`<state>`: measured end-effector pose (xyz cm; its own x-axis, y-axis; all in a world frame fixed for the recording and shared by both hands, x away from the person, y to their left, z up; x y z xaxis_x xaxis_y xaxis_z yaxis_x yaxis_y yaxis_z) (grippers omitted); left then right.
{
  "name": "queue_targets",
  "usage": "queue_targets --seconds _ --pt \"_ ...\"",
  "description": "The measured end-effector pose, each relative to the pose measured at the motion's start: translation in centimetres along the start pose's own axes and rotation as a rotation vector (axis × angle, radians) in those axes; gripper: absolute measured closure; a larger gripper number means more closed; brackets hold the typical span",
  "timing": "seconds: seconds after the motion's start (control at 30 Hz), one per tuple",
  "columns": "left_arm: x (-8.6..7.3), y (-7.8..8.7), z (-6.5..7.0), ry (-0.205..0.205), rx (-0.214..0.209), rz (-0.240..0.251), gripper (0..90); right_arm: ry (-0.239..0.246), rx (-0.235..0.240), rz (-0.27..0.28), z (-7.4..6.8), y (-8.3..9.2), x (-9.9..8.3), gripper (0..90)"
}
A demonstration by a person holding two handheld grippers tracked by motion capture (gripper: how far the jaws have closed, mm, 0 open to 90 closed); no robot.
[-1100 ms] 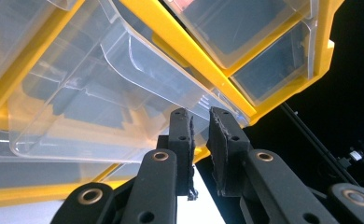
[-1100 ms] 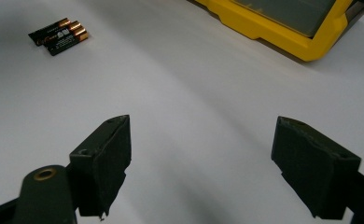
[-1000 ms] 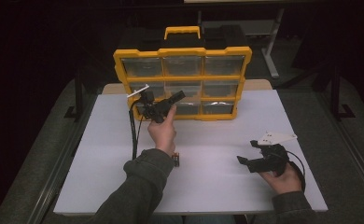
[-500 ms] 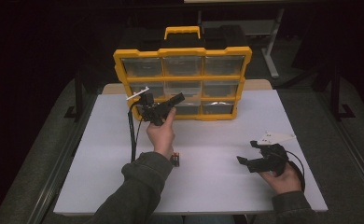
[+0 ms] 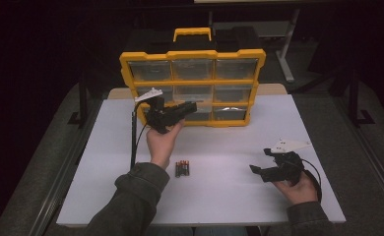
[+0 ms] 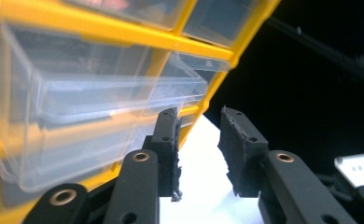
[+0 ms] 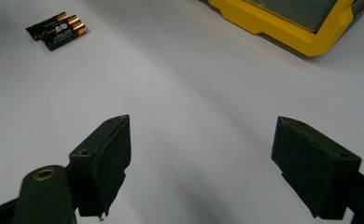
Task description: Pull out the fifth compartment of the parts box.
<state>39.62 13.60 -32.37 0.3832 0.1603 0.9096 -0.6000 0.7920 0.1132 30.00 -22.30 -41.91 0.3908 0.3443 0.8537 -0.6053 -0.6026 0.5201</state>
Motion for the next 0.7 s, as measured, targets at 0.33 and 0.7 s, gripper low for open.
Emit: queue_targets --seconds 0.33,0.7 --pt "4.4 -0.4 0.8 -0.376 -0.072 -0.226 60.2 -0.002 0.006 -0.003 0.0 -0.1 0.0 18.8" --pt "7.5 -2.1 0.4 -0.593 -0.123 -0.41 58.4 0.006 0.015 -0.011 0.1 -0.2 -0.1 18.9"
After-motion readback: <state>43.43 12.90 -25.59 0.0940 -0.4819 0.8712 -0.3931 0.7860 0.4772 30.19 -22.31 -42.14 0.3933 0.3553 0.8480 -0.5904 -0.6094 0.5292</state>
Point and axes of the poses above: each handheld gripper's, and its own axes: y roughly backward along the jaws, x roughly out of its top, z roughly to its right, the point moved 1 cm from there along -y, roughly forward along the jaws, and after that the axes turned 8 degrees about z, right-handed, at the moved point
